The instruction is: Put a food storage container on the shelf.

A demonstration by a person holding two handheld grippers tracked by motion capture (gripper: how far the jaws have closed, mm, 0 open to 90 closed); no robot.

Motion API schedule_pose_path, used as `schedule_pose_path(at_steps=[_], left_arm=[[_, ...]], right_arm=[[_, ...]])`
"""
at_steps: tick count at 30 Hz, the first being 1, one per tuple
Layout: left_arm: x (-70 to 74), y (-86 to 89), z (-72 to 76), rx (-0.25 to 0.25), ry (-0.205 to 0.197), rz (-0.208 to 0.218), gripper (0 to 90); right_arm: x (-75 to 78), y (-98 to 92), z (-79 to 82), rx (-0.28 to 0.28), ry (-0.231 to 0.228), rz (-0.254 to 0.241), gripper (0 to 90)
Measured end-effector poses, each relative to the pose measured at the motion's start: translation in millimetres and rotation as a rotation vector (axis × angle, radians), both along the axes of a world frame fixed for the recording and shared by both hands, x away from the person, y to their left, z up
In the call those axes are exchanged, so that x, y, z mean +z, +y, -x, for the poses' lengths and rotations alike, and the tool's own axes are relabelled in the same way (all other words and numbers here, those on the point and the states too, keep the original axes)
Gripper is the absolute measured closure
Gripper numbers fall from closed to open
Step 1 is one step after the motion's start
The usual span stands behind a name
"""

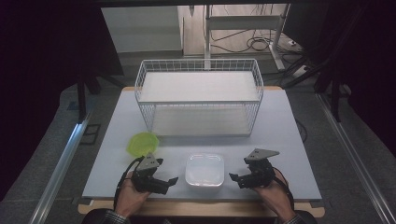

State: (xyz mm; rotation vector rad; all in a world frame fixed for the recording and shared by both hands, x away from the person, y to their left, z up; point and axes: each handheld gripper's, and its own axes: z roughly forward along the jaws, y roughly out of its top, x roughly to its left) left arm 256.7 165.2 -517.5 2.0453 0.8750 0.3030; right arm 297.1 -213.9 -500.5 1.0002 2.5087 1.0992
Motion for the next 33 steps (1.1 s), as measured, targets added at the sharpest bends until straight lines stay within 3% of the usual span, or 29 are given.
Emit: schedule_pose_path(at_steps=[7,17,20,25,33], left_arm=[[-0.6,2.0,-0.7,-0.005,-0.03,0.032,5.2],[2.5,-6.5,-1.6,0.005,0.007,-0.007,4.4],[7.2,-9.0,-2.5,0.005,0.009,0.003,2.9],[14.5,-14.9,-7.3,-0.032,0.054,0.079,2.9],[19.3,-32.4,-16.3,-0.067,0.06,0.043,9.5]], right_arm=[[1.8,-0.6,0.7,0.002,-0.015,-0.017,9.2],[12.2,1.1,4.6,0.0,-0.048,-0.043,4.5],[15.4,4.1,6.1,-0.002,-0.034,-0.066,2.5],[17.2,11.7,7.8,0.015,0.008,-0.079,3.9],[23.1,21.2,8.4,0.041,0.028,-0.101,14.1]])
